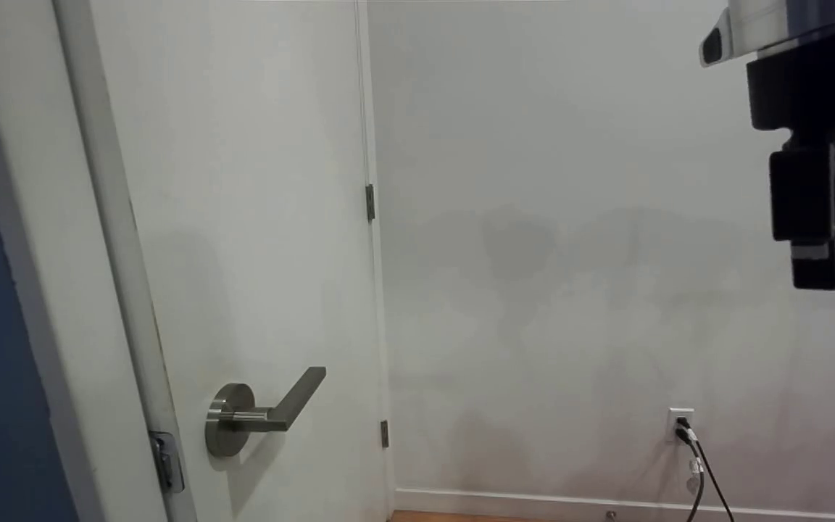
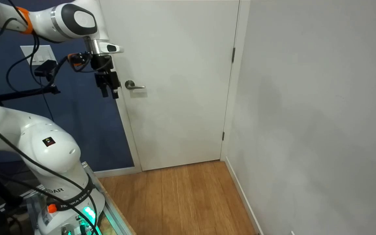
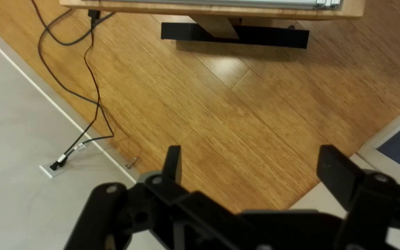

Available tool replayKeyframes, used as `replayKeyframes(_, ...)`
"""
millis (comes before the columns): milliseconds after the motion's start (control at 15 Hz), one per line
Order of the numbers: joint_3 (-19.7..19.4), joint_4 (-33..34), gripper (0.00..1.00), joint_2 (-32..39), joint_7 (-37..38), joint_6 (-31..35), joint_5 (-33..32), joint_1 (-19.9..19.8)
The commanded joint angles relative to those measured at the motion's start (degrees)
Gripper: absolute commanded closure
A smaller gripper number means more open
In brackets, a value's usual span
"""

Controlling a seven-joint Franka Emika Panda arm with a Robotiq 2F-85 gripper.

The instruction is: Open the door.

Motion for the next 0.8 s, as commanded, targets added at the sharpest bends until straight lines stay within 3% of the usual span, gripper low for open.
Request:
replayKeyframes(0, 0.56, 3.67, 0.00, 8.00, 3.14, 8.18, 5.12, 1.40)
replayKeyframes(733, -0.91, 17.50, 0.00, 36.15, 15.51, 33.35, 19.09, 2.59)
